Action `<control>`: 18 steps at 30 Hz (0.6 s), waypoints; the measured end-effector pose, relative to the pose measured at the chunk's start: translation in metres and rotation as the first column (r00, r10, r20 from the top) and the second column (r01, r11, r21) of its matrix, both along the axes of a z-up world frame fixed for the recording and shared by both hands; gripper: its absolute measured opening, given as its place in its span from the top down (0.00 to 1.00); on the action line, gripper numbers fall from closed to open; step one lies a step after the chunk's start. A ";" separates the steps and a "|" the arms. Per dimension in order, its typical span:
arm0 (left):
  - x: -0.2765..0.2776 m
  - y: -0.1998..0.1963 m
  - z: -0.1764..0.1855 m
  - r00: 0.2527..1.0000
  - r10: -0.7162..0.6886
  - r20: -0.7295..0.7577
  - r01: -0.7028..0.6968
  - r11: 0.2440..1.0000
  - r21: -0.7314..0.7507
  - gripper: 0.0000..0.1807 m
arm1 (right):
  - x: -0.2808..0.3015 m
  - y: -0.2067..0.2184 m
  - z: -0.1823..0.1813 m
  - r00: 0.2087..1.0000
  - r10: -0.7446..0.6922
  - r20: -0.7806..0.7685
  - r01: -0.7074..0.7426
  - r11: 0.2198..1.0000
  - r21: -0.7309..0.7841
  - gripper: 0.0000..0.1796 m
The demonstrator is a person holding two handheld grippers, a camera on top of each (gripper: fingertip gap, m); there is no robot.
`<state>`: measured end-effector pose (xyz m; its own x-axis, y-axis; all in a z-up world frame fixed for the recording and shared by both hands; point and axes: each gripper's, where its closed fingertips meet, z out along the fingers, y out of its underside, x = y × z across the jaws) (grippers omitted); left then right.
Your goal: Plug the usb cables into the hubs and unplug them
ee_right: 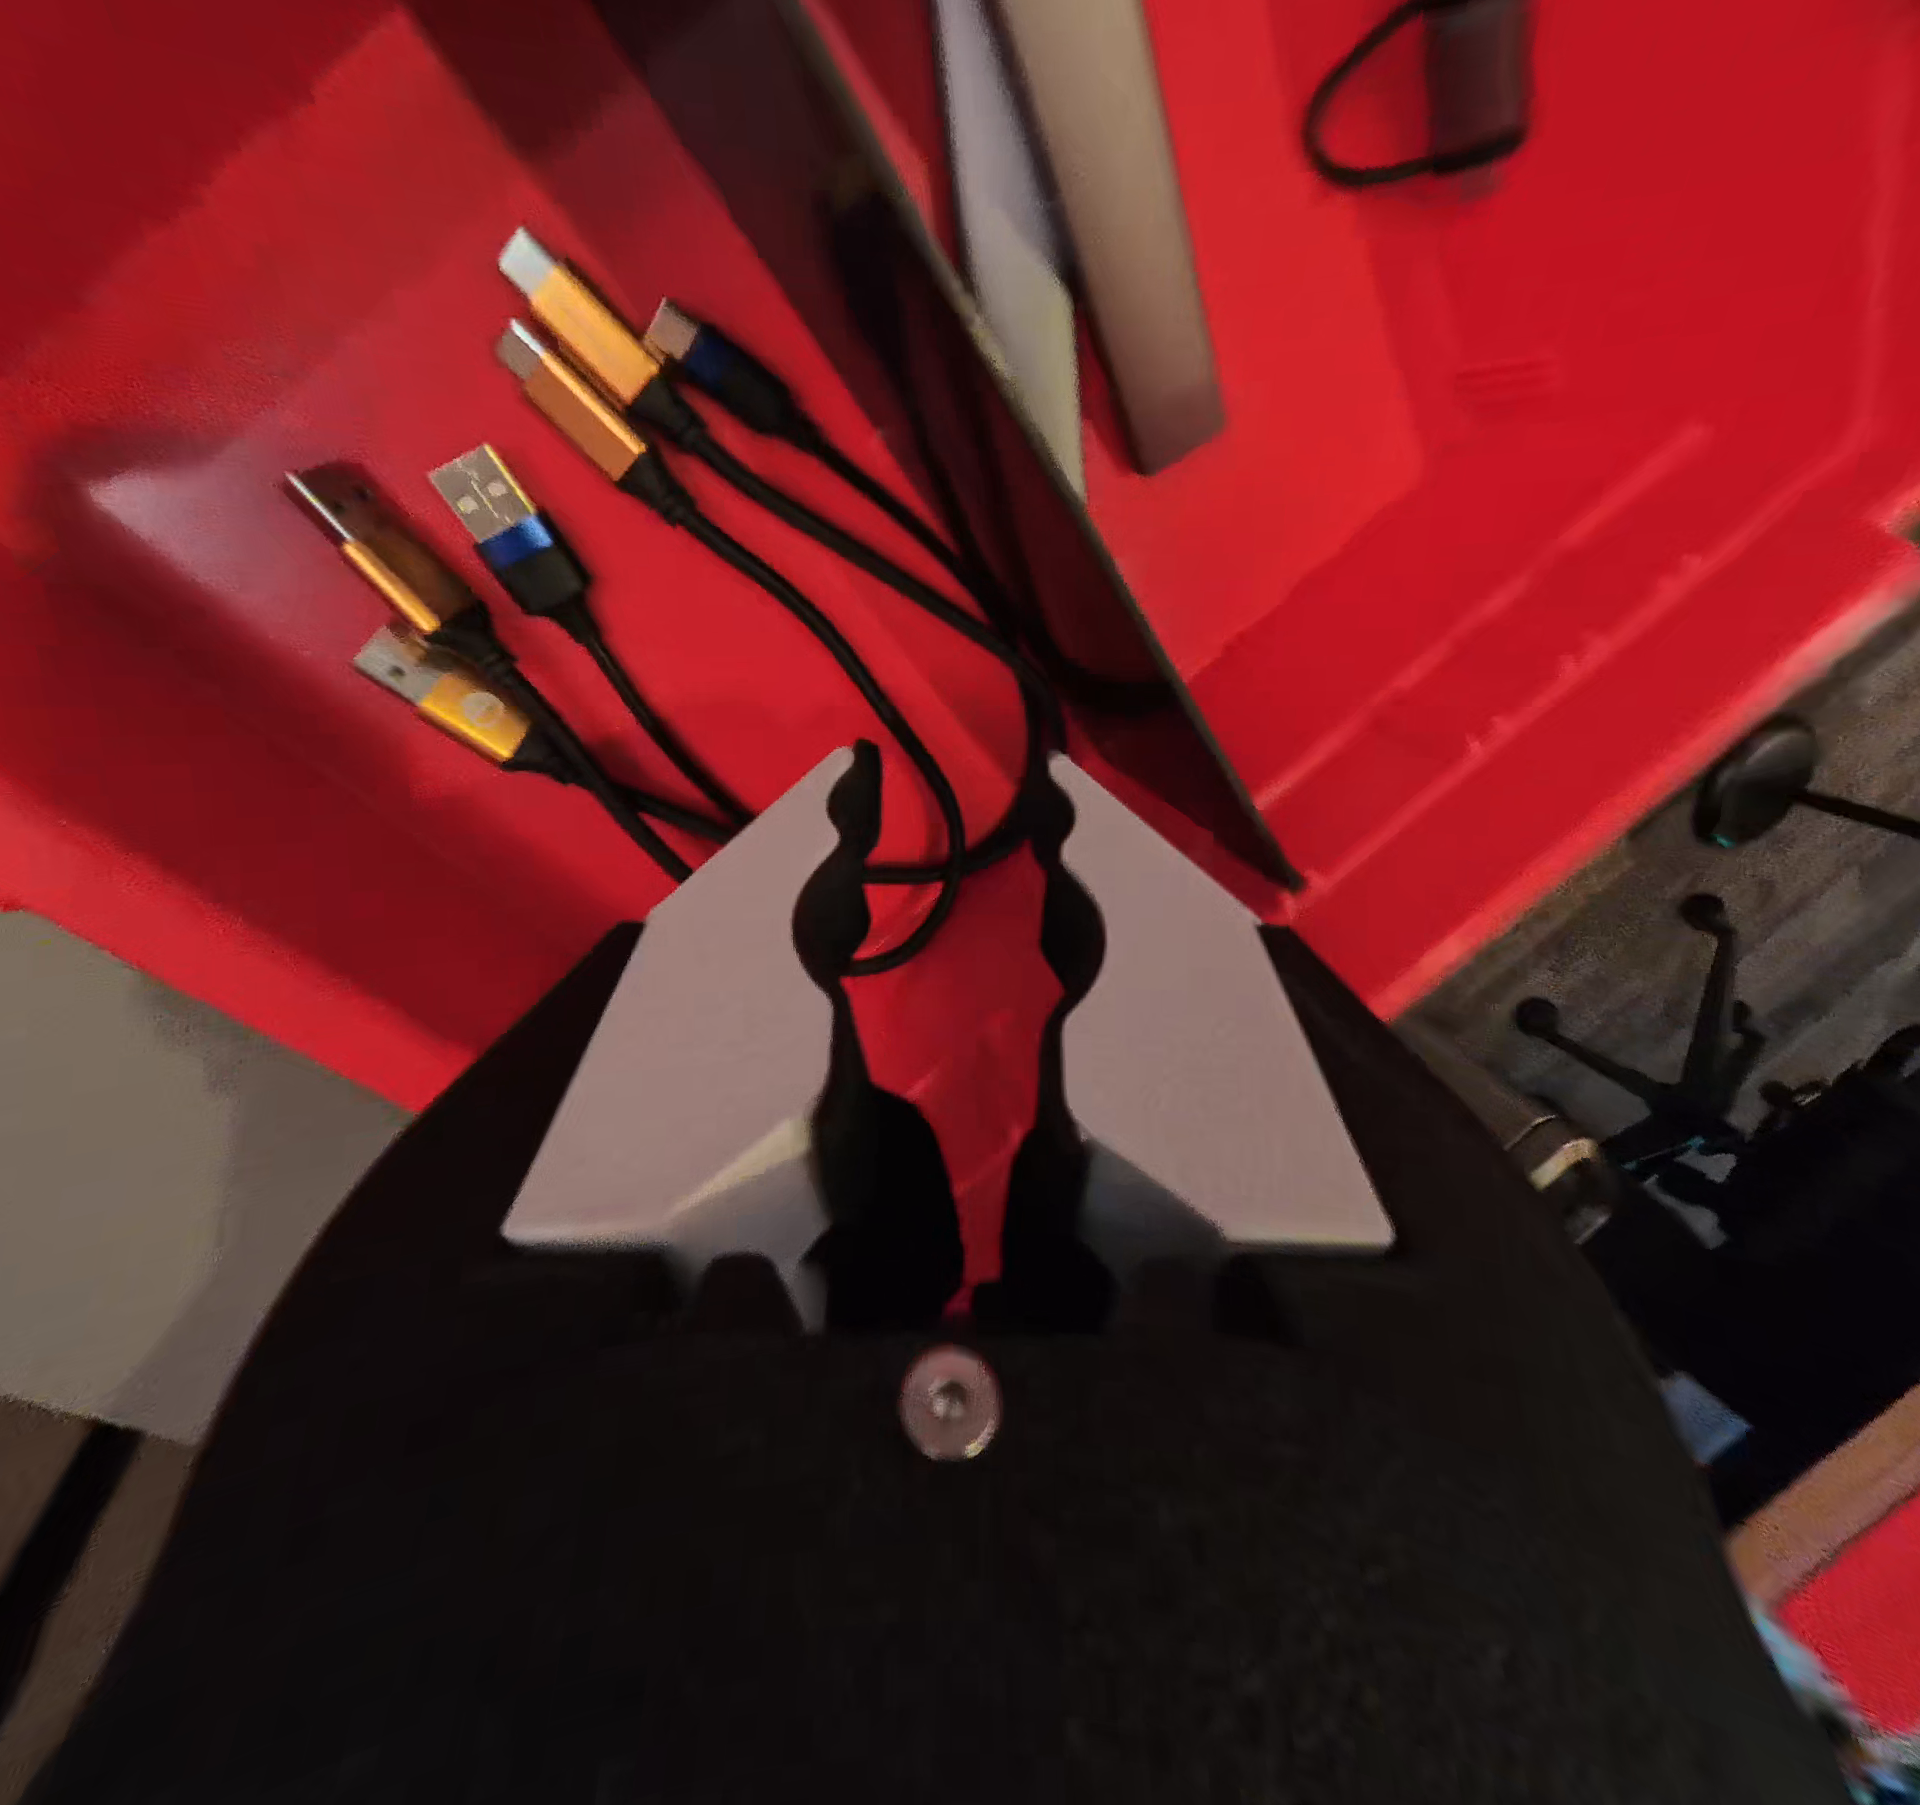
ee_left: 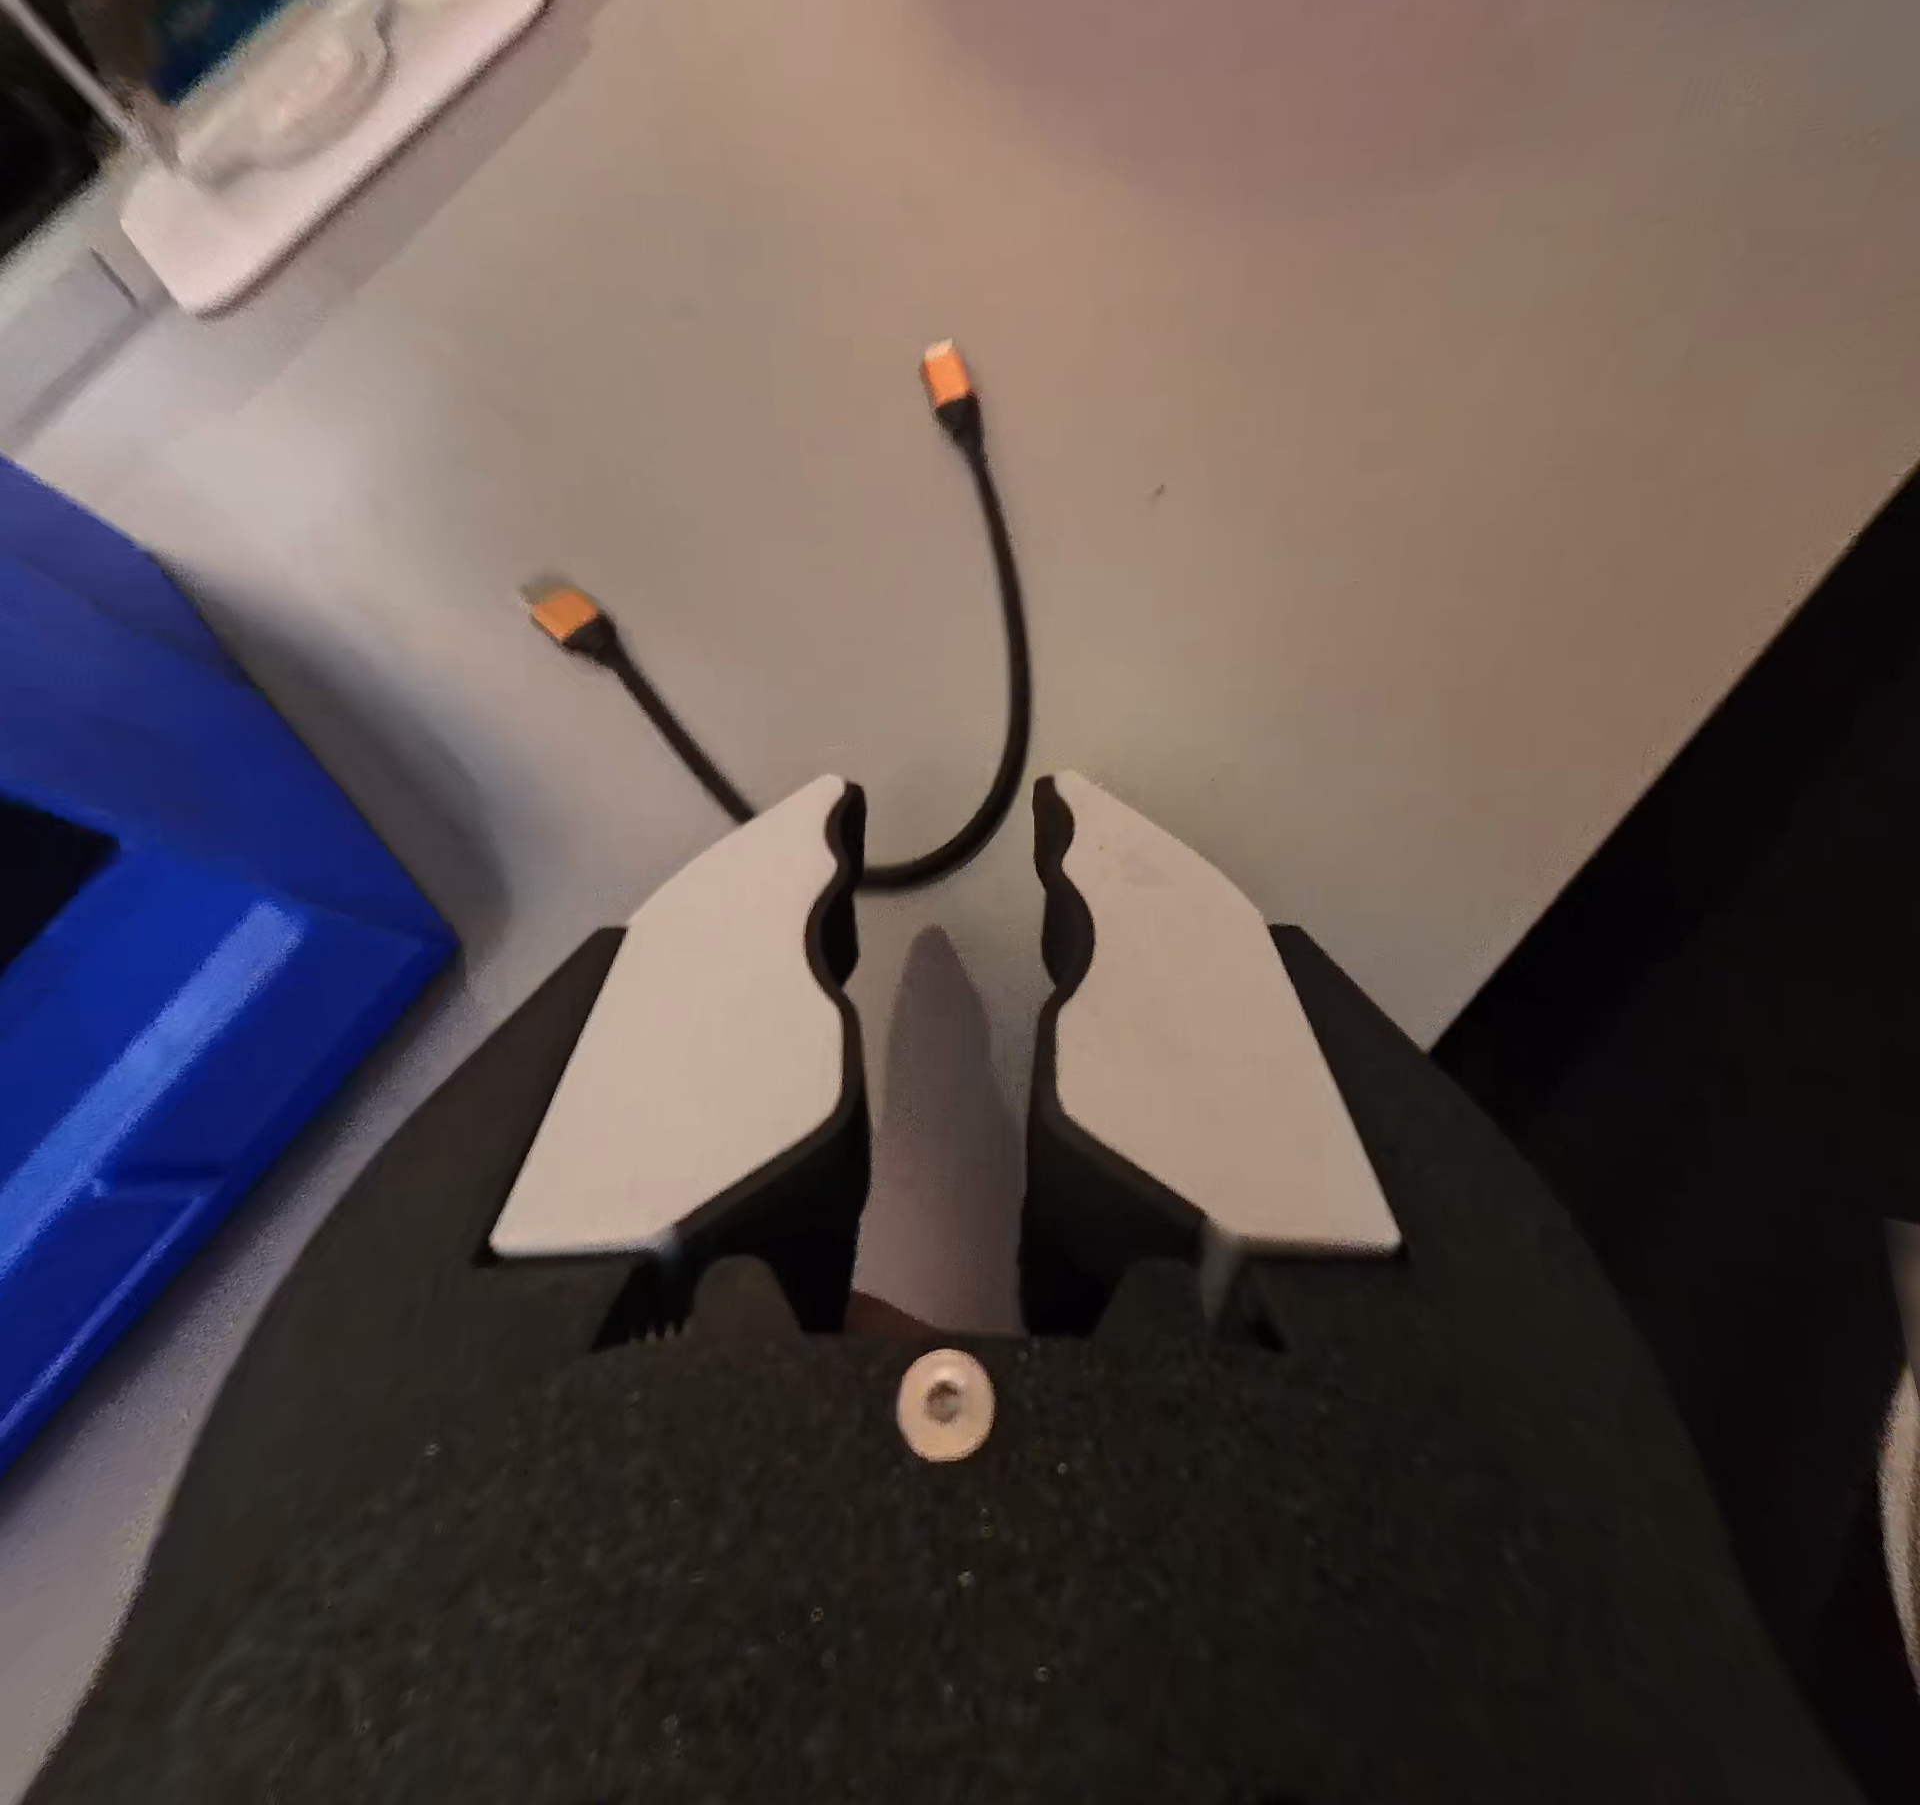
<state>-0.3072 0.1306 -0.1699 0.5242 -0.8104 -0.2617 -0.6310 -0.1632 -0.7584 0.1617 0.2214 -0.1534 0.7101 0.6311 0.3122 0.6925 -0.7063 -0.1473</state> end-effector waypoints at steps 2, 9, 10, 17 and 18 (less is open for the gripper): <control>-0.013 0.008 -0.007 0.998 0.055 0.016 -0.053 0.995 -0.090 0.82 | -0.010 -0.006 0.027 0.996 -0.052 -0.069 0.062 0.987 0.146 0.83; -0.019 0.014 -0.007 0.982 0.147 0.121 -0.121 0.972 -0.201 0.68 | -0.196 -0.088 0.087 0.606 0.220 -0.764 0.216 0.879 0.425 0.84; -0.015 0.013 -0.008 0.986 0.130 0.105 -0.110 0.977 -0.185 0.68 | -0.225 -0.104 0.081 0.509 0.259 -0.821 0.194 0.894 0.403 0.85; 0.010 0.008 -0.022 0.999 0.030 0.011 -0.027 0.984 -0.177 0.78 | -0.331 -0.165 0.043 0.241 0.283 -0.928 -0.051 0.959 0.279 0.86; 0.013 0.008 -0.024 1.000 0.022 0.001 -0.021 0.982 -0.186 0.82 | -0.336 -0.168 0.041 0.232 0.279 -0.932 -0.077 0.960 0.268 0.86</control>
<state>-0.2945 0.1383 -0.1938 0.5426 -0.8332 -0.1062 -0.6234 -0.3148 -0.7157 -0.1742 0.0534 -0.1120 0.4188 0.8070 -0.4163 0.0720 -0.4865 -0.8707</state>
